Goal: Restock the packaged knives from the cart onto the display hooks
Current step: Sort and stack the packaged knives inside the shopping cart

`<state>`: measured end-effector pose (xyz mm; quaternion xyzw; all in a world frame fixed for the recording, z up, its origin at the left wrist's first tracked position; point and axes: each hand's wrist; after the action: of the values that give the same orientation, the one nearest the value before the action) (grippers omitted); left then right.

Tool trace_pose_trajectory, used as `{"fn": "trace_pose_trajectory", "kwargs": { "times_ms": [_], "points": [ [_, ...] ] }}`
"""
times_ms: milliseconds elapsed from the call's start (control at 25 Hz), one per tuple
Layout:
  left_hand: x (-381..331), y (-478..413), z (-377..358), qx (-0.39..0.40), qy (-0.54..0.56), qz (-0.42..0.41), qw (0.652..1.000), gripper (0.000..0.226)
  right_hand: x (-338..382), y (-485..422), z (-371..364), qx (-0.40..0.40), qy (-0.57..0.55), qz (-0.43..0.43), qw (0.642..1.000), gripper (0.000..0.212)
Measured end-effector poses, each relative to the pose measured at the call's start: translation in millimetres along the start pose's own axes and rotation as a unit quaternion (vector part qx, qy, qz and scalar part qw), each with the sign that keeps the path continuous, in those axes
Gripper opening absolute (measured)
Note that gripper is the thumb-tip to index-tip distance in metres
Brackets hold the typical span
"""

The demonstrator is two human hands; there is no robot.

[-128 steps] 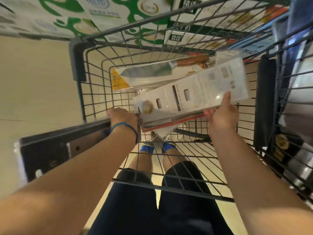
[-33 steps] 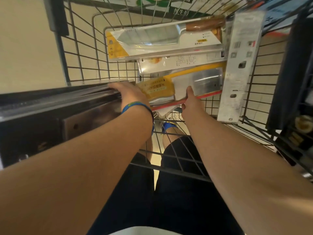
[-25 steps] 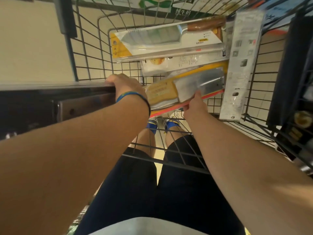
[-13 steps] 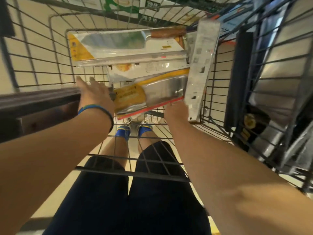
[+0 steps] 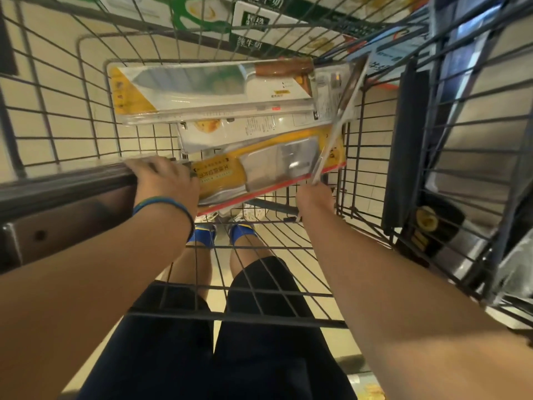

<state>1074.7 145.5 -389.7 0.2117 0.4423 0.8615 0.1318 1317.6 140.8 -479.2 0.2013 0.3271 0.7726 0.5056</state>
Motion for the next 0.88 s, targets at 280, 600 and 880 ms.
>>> {"fn": "trace_pose_trajectory", "kwargs": {
  "times_ms": [280, 600, 880],
  "points": [
    [7.6, 11.3, 1.6, 0.011, -0.027, -0.021, 0.999, 0.061, 54.2, 109.2, 31.2, 0.172, -0.317, -0.035, 0.932, 0.010],
    [2.3, 10.8, -14.1, -0.018, -0.047, 0.001, 0.999, 0.063, 26.0, 159.4, 91.4, 0.219, -0.463, -0.005, 0.859, 0.032],
    [2.3, 11.6, -18.9, -0.015, -0.044, 0.006, 0.999, 0.055, 91.0, 187.6, 37.0, 0.214, -0.369, 0.154, 0.891, 0.032]
  ]
}}
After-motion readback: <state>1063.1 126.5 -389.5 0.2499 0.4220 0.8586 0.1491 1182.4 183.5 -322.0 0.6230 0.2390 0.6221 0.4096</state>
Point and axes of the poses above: each hand's wrist, its own y-axis away from the middle knuckle, its own z-axis out of the back of the hand, x = y × z, and after that the axes turned 8 degrees about y, right-handed
